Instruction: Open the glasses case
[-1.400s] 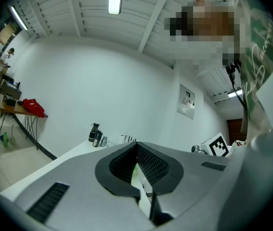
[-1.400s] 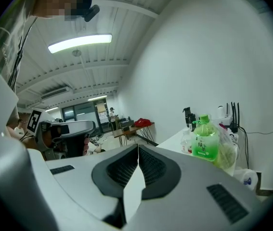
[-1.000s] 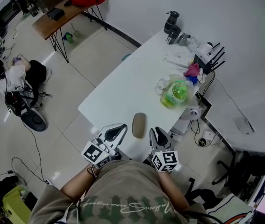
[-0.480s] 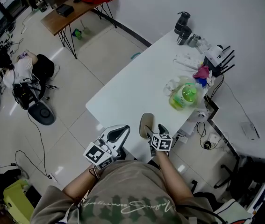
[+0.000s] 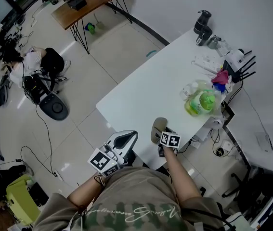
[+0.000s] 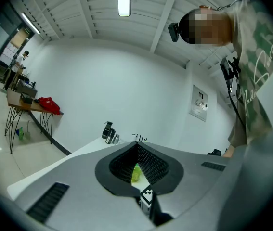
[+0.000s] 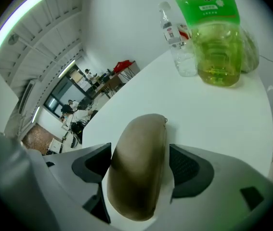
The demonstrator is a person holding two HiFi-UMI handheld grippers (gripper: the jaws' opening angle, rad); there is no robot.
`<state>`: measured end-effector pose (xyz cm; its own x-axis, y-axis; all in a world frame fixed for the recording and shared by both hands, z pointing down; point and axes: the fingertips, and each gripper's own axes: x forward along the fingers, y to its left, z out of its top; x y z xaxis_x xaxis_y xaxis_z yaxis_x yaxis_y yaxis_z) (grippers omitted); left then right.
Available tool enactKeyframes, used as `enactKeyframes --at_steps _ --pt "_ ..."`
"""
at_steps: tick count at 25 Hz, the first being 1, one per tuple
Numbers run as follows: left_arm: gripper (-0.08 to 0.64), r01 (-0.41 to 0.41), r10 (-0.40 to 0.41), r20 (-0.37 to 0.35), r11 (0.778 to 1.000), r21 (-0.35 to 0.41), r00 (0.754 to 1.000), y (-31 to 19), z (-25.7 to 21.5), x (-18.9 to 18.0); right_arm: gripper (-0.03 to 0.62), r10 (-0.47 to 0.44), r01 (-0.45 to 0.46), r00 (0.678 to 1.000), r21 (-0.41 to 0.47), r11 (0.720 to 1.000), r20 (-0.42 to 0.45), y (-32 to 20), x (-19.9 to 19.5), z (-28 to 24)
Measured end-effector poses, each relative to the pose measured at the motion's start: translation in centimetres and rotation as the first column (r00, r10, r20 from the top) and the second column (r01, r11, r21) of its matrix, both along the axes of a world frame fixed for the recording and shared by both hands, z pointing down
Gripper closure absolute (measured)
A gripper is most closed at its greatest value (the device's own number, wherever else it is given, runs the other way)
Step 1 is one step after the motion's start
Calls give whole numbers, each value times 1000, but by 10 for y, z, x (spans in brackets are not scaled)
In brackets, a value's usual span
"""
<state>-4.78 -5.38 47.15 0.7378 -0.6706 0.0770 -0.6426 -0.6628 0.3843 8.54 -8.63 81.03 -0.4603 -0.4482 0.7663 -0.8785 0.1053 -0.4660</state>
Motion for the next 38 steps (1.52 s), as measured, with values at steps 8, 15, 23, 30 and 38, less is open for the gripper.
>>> enactKeyframes --at_steps 8,15,23,30,38 --pt "554 19 -19 1 1000 -15 1000 -10 5 -3 232 29 -19 996 -125 992 83 2 -18 15" --pt "554 20 -20 0 999 -27 1000 -11 7 -3 233 14 -5 980 -48 999 196 2 -11 -15" --pt "554 -67 64 -29 993 -98 998 -7 19 12 233 -31 -179 804 291 940 594 -7 8 -203" --pt "552 -248 245 -64 968 -44 968 19 -6 56 233 -229 -209 713 513 833 663 26 20 -318" --pt "445 -378 374 -99 925 -27 922 46 -22 90 233 -407 -157 644 633 758 648 58 19 -361"
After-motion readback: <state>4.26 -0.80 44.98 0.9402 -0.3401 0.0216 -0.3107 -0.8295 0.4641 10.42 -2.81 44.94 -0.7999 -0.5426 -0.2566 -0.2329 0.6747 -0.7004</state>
